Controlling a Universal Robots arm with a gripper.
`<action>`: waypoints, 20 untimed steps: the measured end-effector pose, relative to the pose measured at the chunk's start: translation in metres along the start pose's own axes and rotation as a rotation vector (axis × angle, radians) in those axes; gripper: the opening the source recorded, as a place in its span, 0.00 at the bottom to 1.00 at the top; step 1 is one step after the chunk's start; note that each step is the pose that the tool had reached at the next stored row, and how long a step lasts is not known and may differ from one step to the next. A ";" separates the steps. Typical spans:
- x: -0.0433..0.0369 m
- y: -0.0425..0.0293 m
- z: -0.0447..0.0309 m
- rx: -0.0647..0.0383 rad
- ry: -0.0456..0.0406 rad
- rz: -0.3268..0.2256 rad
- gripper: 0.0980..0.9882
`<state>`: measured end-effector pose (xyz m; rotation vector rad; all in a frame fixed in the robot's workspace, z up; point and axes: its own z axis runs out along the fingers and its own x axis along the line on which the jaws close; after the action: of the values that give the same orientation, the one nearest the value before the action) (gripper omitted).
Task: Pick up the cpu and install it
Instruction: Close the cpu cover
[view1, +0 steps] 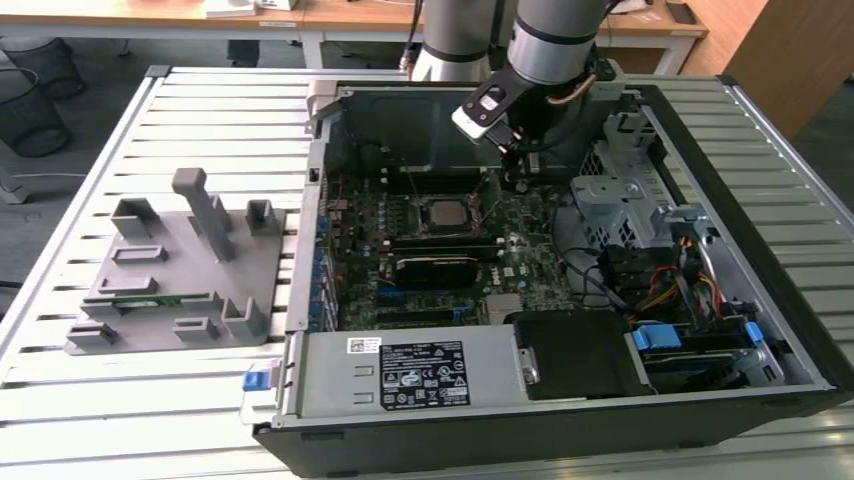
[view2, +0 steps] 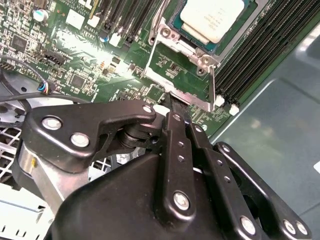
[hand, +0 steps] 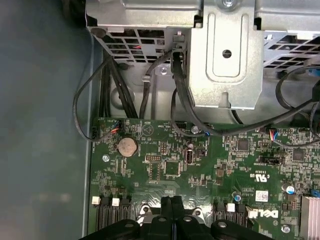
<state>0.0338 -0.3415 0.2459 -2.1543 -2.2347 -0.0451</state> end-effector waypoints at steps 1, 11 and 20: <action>0.0002 -0.0007 0.0004 0.000 -0.0001 0.000 0.01; 0.0012 -0.0094 0.0061 0.000 -0.0002 0.000 0.01; 0.0018 -0.0162 0.0115 0.000 -0.0002 0.000 0.01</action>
<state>0.0175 -0.3397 0.2345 -2.1544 -2.2347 -0.0447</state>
